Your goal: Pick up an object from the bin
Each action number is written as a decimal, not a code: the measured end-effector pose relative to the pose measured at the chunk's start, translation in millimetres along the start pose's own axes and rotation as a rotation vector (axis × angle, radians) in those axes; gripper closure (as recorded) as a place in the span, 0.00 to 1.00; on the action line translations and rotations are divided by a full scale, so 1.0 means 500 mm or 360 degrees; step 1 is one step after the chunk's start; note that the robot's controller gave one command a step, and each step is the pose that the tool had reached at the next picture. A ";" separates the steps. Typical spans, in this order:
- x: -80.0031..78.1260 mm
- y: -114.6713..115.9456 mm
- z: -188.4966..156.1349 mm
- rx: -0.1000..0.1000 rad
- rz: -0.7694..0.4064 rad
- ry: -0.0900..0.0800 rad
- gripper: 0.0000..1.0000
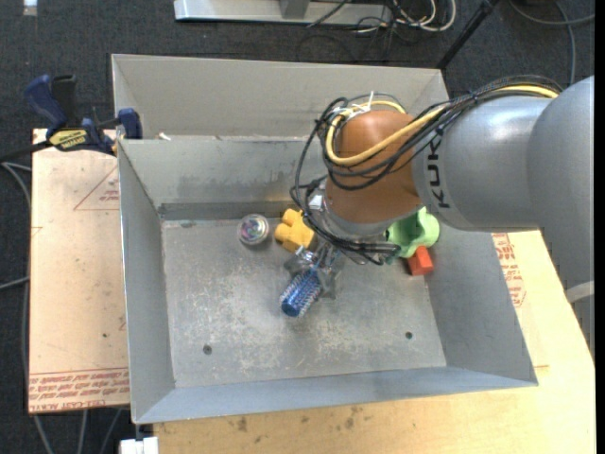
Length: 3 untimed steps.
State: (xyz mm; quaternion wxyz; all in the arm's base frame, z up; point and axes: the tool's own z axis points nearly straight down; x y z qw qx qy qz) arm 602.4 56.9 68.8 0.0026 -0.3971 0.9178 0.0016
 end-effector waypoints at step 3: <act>-0.010 0.000 -0.261 0.0005 0.0012 0.0002 1.00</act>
Offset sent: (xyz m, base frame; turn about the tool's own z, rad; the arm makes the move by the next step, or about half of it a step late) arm 0.0000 0.0000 0.0262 0.0000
